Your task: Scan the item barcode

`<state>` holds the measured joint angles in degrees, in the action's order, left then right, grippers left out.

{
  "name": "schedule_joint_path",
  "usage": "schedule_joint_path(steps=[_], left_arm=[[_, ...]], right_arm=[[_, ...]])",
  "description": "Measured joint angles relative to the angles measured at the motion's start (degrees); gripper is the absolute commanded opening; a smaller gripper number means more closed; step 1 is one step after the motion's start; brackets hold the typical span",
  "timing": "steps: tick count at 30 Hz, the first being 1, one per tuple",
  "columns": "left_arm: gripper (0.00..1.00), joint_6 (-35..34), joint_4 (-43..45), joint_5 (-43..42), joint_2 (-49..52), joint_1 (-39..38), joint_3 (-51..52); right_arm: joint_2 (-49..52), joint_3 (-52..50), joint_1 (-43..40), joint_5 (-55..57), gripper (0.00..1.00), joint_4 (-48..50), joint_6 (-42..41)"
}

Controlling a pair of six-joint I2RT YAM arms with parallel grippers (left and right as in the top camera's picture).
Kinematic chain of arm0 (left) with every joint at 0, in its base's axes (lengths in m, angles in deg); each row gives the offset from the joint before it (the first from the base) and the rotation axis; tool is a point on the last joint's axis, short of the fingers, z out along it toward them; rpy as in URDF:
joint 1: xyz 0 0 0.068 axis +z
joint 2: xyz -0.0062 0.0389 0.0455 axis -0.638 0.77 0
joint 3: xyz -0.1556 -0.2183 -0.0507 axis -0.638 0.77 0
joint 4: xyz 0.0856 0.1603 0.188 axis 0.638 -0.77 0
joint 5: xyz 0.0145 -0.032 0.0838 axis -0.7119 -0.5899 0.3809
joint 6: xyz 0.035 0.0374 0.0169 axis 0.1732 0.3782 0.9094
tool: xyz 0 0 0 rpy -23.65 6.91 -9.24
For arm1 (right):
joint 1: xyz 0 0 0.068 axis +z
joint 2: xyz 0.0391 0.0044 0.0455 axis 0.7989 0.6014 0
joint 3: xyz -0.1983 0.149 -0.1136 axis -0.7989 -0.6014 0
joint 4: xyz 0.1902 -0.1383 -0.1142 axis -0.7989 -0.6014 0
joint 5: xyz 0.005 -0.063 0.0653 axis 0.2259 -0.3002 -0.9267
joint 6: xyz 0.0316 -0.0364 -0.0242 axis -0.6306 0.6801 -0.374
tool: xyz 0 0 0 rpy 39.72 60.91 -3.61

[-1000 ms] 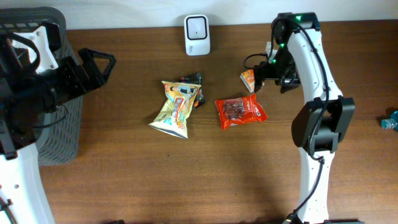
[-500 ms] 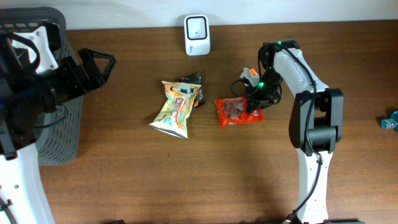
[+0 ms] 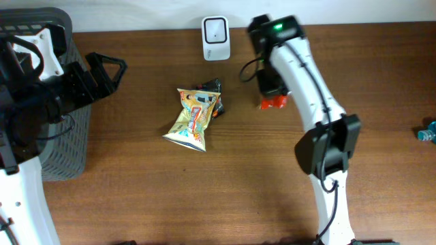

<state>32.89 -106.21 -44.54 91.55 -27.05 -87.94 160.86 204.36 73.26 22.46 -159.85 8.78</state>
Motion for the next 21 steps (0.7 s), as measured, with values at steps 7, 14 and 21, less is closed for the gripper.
schedule_joint_path(steps=[7,14,21], left_arm=[[0.99,0.0,0.02,0.0,0.0,0.0,0.0],[0.99,0.0,0.02,0.0,0.0,0.0,0.0],[0.99,0.0,0.02,0.02,0.0,0.0,0.0]], right_arm=[[-0.33,-22.03,8.39,11.61,0.04,0.0,-7.17],[-0.31,-16.0,14.21,13.14,0.04,0.02,-10.34],[-0.31,-6.69,17.86,4.61,0.04,1.79,-10.8]])
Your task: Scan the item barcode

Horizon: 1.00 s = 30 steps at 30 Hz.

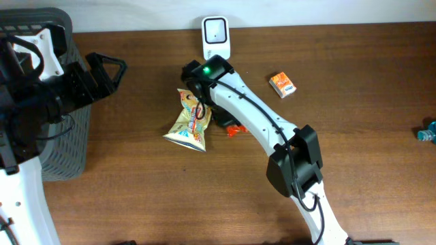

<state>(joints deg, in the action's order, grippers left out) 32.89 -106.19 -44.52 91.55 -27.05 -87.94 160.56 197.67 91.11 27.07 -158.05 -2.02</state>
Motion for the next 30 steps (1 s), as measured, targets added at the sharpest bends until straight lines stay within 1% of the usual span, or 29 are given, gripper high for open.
schedule_joint_path(steps=[3,9,11,15,19,20,21,23,24,25,26,27,28,30], left_arm=[[0.99,0.0,0.0,-0.02,0.0,0.0,0.0],[0.99,0.0,0.0,-0.02,0.0,0.0,0.0],[0.99,0.0,0.0,-0.02,0.0,0.0,0.0],[0.99,-0.07,0.0,-0.02,0.0,0.0,0.0],[0.99,-0.07,-0.07,-0.02,0.0,0.0,0.0],[0.67,-0.07,-0.09,-0.02,0.0,0.0,0.0],[0.48,-0.07,0.22,-0.02,0.0,0.0,0.0],[0.19,0.81,-0.13,0.0,0.09,-0.46,0.0],[0.13,1.4,-0.9,0.11,0.24,-1.07,0.17],[0.12,2.27,-2.01,0.63,0.48,-1.92,0.98],[0.05,3.04,-3.5,2.01,0.87,-3.39,3.74],[0.0,3.61,-3.13,3.08,2.23,-4.63,6.93],[0.0,3.93,-1.44,3.48,3.72,-5.42,10.12],[0.0,4.02,5.55,1.95,8.52,-7.56,19.21]], right_arm=[[0.0,4.07,-0.17,-4.92,0.04,1.79,0.07],[0.0,4.11,-1.31,-9.64,0.04,3.54,0.74],[0.0,4.11,-3.72,-14.43,0.04,4.96,2.69],[0.0,4.11,-11.15,-27.61,0.04,6.69,7.13],[0.0,4.11,-15.13,-32.35,0.04,6.99,8.11],[0.0,4.11,-15.13,-32.94,0.04,7.23,8.2],[0.0,4.11,-15.1,-33.53,0.04,7.41,8.39],[0.0,4.11,-15.06,-35.71,0.04,8.61,8.87],[0.0,4.11,-15.08,-37.18,0.04,9.14,9.42],[0.0,4.11,-15.19,-38.66,0.04,9.7,9.97],[0.0,4.11,-15.3,-40.04,0.04,10.03,10.51],[0.0,4.11,-15.5,-41.33,0.04,10.1,10.73],[0.0,4.11,-15.8,-42.53,0.04,10.1,11.17],[0.0,4.11,-16.79,-46.42,0.04,10.08,13.33]])
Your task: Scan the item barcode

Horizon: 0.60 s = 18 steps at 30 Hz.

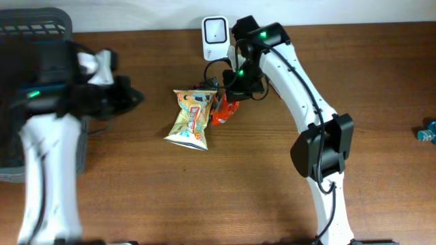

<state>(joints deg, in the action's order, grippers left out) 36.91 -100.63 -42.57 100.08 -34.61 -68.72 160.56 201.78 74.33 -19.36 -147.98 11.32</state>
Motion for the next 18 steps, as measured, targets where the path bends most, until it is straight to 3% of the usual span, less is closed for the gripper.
schedule_joint_path(steps=[3,10,18], left_arm=[[0.0,0.0,10.91,-4.48,8.02,-5.49,8.57],[0.0,-0.07,21.53,-7.58,19.96,-15.02,9.4],[0.0,-3.34,29.86,-6.97,28.57,-15.8,9.4]], right_arm=[[0.0,0.0,-1.03,-6.05,0.04,-0.15,2.16],[0.0,0.0,-1.07,-9.44,0.04,0.09,3.26],[0.0,0.0,-1.14,-13.92,0.05,2.25,3.39]])
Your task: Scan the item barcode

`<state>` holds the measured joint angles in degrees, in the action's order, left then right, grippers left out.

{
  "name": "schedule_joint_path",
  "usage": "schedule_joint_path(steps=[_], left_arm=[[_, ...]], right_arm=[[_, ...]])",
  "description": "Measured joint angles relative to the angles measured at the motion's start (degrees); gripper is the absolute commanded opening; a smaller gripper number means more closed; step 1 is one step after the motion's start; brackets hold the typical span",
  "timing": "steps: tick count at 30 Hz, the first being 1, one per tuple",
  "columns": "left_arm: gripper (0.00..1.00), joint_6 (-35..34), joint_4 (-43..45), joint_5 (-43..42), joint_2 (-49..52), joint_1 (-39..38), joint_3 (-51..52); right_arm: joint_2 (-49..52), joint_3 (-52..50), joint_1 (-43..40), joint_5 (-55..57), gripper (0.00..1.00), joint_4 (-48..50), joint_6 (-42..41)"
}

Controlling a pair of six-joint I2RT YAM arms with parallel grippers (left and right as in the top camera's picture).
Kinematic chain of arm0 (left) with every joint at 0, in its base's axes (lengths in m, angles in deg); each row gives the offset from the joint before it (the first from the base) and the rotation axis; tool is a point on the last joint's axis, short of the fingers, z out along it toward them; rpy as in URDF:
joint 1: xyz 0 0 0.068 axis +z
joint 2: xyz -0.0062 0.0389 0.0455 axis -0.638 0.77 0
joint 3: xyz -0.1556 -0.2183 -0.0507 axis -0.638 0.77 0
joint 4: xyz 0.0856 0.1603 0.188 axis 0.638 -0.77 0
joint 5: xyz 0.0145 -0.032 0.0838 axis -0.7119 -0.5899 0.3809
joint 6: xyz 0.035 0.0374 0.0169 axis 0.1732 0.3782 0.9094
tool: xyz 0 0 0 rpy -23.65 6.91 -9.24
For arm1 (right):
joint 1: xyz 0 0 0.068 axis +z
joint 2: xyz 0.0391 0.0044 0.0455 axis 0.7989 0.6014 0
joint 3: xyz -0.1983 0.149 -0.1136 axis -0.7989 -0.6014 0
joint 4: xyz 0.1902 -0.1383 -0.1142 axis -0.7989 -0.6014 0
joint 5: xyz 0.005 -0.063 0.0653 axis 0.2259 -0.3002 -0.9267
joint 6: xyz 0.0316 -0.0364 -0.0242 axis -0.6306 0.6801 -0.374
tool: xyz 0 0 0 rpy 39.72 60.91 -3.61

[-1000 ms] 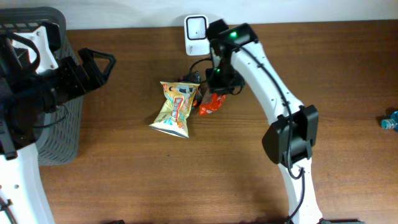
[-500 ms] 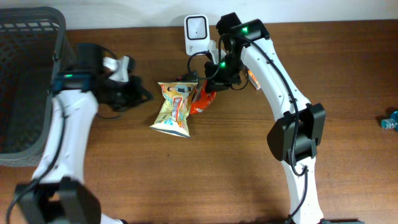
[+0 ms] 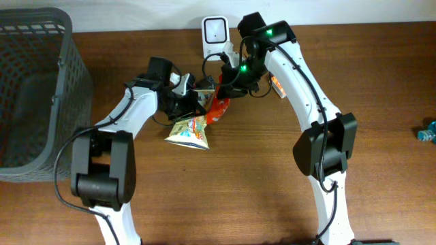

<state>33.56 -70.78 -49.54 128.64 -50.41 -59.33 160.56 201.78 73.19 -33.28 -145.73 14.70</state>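
Observation:
The white barcode scanner stands at the table's back edge. Just in front of it my right gripper hangs shut on a red-orange packet that dangles below it. A yellow snack bag lies flat beside the packet. My left gripper sits over the bag's upper end and close to the red packet. Its fingers are lost among the dark parts, so their state is unclear. The bag's top is hidden under it.
A dark mesh basket fills the far left. A small orange box lies behind the right arm, mostly covered. A teal object pokes in at the right edge. Brown tabletop stretches to the front.
My left arm has moved from beside the basket to the top of the yellow bag, next to the red packet. The right gripper and packet have barely shifted.
At first my right gripper was right of the scanner and the left arm rested by the basket. Then the right arm was stretched across to the yellow bag. After that it held a red packet below the scanner, and now the left gripper has joined it there.

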Motion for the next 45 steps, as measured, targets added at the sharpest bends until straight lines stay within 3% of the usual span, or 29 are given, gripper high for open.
schedule_joint_path(steps=[6,16,17,20,23,24,25,26,27,29,33,34,36,38,39,40,45], left_arm=[[0.0,-3.41,4.2,-0.02,2.99,-2.21,0.0],[0.0,-3.78,0.96,6.91,3.08,-1.49,-0.13],[0.0,-3.76,-0.61,7.23,3.08,-0.13,-0.42],[0.0,-1.7,-8.11,8.09,3.1,4.07,-3.74],[0.0,2.14,-11.32,8.22,2.91,5.14,-6.93],[0.02,2.6,-11.43,8.22,2.84,5.09,-7.08],[0.14,3.13,-11.54,8.24,2.75,4.74,-7.1],[0.32,3.28,-11.69,8.31,2.75,4.48,-7.1],[0.38,3.72,-11.89,8.33,2.75,3.85,-7.1],[0.43,4.22,-11.93,8.48,2.75,2.71,-7.1],[0.36,4.22,-11.32,9.03,2.73,-2.19,-7.1],[0.34,4.24,-10.99,9.2,2.73,-2.71,-7.1],[0.31,4.17,-11.04,9.46,2.73,-3.15,-7.1],[0.31,3.98,-10.97,9.88,2.73,-3.15,-7.1],[0.32,3.98,-10.95,10.08,2.73,-3.15,-7.1],[0.33,3.98,-10.99,10.32,2.73,-3.15,-7.1],[0.36,3.96,-10.99,11.76,2.73,-3.17,-7.1]], right_arm=[[0.0,0.0,0.68,-1.27,0.22,4.87,-1.79],[0.0,0.0,6.25,-0.94,0.34,9.84,-4.39],[0.0,0.0,6.23,-0.17,0.37,9.99,-4.87],[0.11,0.5,5.66,6.36,0.62,6.16,-5.4],[0.17,3.82,1.31,16.44,0.72,-1.81,-5.29],[0.17,4.28,-0.68,19.41,0.89,-4.0,-5.18],[0.17,4.24,-4.11,24.55,0.98,-6.88,-5.16],[0.17,4.04,-5.49,26.23,0.99,-7.48,-5.14],[0.15,2.25,-8.83,31.23,0.99,-9.81,-4.92],[0.0,-2.05,-9.64,32.5,0.99,-8.28,-3.32],[0.26,-14.05,-10.36,32.09,0.99,-0.44,1.51],[0.26,-16.5,-10.64,30.56,0.93,1.97,2.47],[0.31,-20.52,-11.58,25.94,0.63,5.88,4.2],[0.31,-21.86,-12.52,21.55,0.23,8.94,5.57],[0.31,-21.94,-12.7,20.46,0.11,9.29,5.73],[0.31,-21.97,-12.87,19.39,0.04,9.81,5.97],[0.26,-19.69,-12.9,21.27,0.04,5.27,6.01]])
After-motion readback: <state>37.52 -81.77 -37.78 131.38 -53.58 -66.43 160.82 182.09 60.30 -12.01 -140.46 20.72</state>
